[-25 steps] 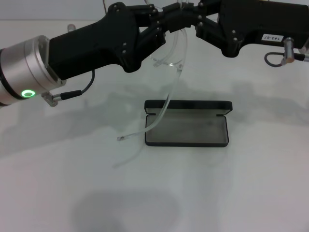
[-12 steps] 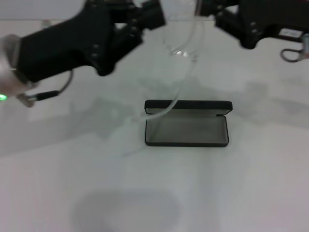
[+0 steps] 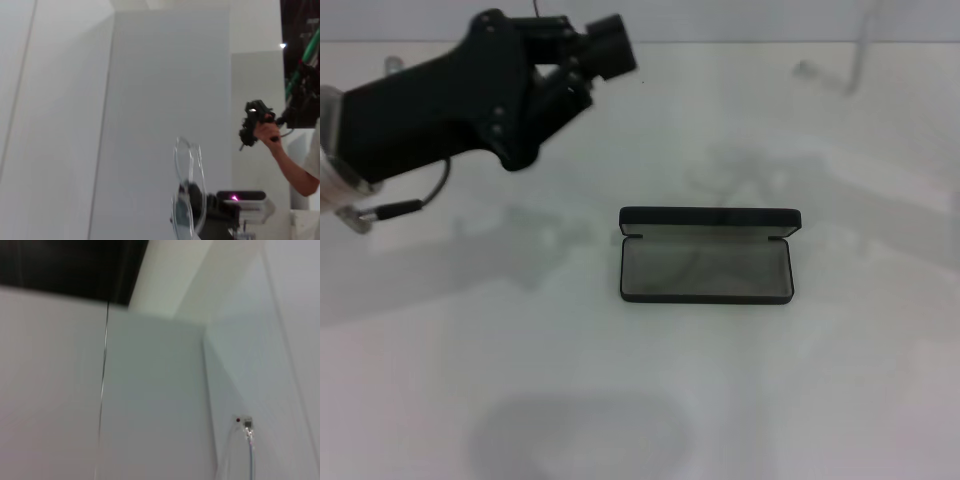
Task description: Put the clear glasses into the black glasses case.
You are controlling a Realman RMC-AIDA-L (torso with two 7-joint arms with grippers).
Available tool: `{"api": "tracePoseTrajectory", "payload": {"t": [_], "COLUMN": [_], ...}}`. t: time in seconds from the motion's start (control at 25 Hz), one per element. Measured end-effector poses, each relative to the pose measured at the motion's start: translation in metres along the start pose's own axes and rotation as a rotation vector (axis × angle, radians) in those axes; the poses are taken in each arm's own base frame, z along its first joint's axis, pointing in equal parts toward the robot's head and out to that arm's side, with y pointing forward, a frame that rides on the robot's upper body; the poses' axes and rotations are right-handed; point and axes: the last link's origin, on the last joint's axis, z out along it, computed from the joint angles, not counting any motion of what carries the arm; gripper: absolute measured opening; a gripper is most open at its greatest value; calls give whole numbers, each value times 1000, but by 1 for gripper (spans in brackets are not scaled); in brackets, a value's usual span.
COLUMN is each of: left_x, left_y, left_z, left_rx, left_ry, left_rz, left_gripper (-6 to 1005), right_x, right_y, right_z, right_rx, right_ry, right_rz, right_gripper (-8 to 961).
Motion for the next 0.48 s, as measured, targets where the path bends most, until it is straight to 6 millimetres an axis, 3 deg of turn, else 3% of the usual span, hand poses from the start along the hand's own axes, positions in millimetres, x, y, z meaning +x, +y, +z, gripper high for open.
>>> {"api": "tracePoseTrajectory", "payload": {"t": [0.2,0.48], "left_x": [-7,-10], "left_y": [12,34], "left_z": [22,54], "left_rx": [-137,-329], "left_ry": [-29,5], "left_rz": [-11,40], "left_gripper": [86,86], "right_x": [-5,12], "right_y": [1,-8], "right_z": [-1,18], "right_rx": [12,40], "right_ry": [-100,-187], "right_rz": [-21,23], "right_gripper": [47,47]}}
